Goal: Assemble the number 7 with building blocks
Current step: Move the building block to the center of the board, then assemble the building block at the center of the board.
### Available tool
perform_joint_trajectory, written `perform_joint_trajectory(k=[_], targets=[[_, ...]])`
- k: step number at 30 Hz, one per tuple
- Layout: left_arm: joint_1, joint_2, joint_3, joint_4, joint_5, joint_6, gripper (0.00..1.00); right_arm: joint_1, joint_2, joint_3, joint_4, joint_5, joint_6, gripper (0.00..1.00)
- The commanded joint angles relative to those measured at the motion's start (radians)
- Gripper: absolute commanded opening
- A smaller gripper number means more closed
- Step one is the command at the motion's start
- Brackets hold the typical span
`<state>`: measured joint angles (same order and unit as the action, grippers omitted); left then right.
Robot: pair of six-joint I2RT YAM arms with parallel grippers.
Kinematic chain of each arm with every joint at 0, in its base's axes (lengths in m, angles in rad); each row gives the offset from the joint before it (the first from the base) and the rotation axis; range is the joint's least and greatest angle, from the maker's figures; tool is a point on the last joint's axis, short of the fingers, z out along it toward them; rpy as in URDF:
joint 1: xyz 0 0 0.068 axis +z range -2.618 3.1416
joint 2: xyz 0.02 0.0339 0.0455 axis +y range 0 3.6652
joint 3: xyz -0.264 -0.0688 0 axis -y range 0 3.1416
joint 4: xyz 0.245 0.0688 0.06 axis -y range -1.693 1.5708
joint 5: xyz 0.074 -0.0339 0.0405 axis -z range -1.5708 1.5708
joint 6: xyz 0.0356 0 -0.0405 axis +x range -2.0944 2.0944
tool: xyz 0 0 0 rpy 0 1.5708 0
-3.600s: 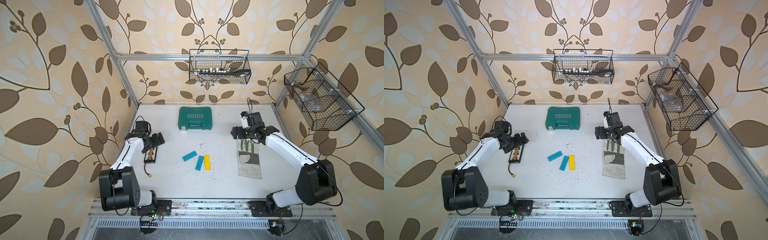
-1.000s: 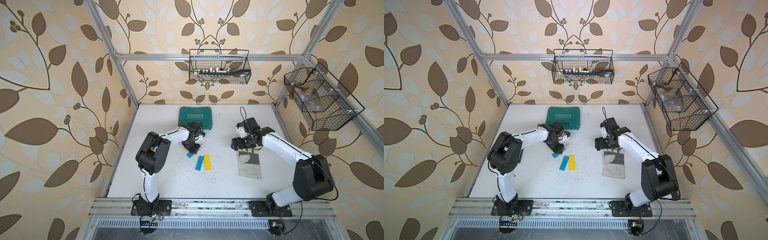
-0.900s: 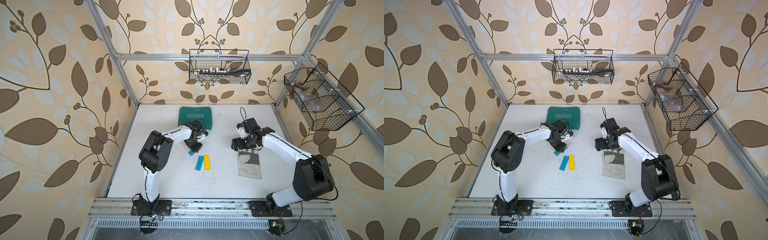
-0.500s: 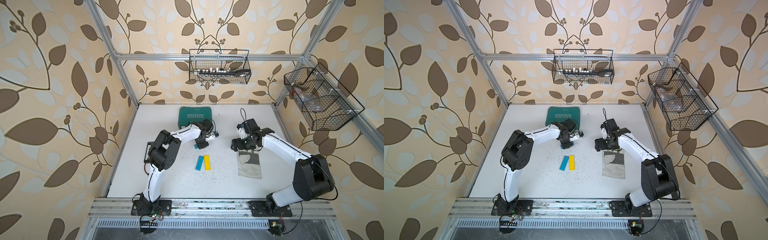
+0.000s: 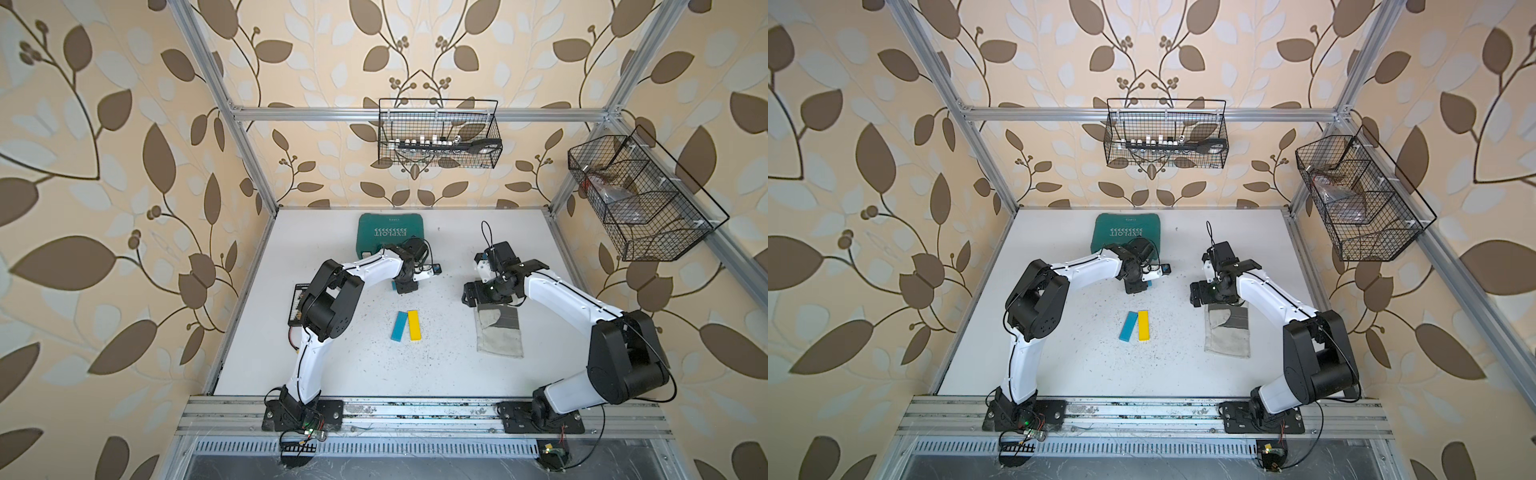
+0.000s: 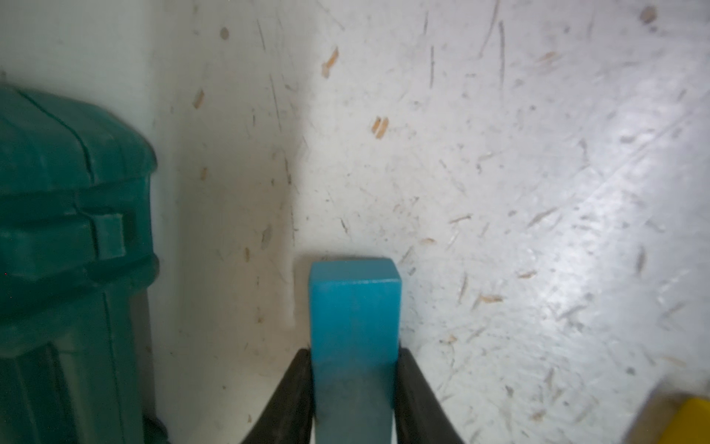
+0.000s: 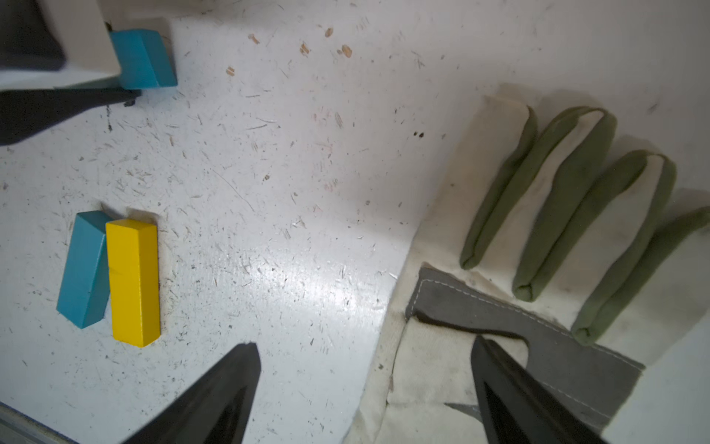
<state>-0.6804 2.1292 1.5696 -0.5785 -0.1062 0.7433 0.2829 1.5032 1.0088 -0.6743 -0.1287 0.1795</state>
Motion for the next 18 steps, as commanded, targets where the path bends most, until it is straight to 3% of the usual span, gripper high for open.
perform_joint_trajectory(k=[1, 4, 10, 18], targets=[[0.008, 0.021, 0.000, 0.004, 0.016, 0.009, 0.99, -0.002, -0.038, -0.019, -0.018, -0.030, 0.002, 0.91], [0.013, 0.006, -0.001, -0.001, 0.040, -0.001, 0.99, -0.002, -0.051, -0.027, -0.015, -0.040, 0.006, 0.91], [0.014, -0.060, -0.008, 0.044, -0.109, -0.069, 0.99, 0.016, -0.064, -0.009, -0.030, -0.052, 0.013, 0.91], [0.077, -0.334, -0.010, -0.164, -0.031, -0.498, 0.99, 0.285, 0.007, 0.162, -0.131, 0.021, 0.074, 0.85]])
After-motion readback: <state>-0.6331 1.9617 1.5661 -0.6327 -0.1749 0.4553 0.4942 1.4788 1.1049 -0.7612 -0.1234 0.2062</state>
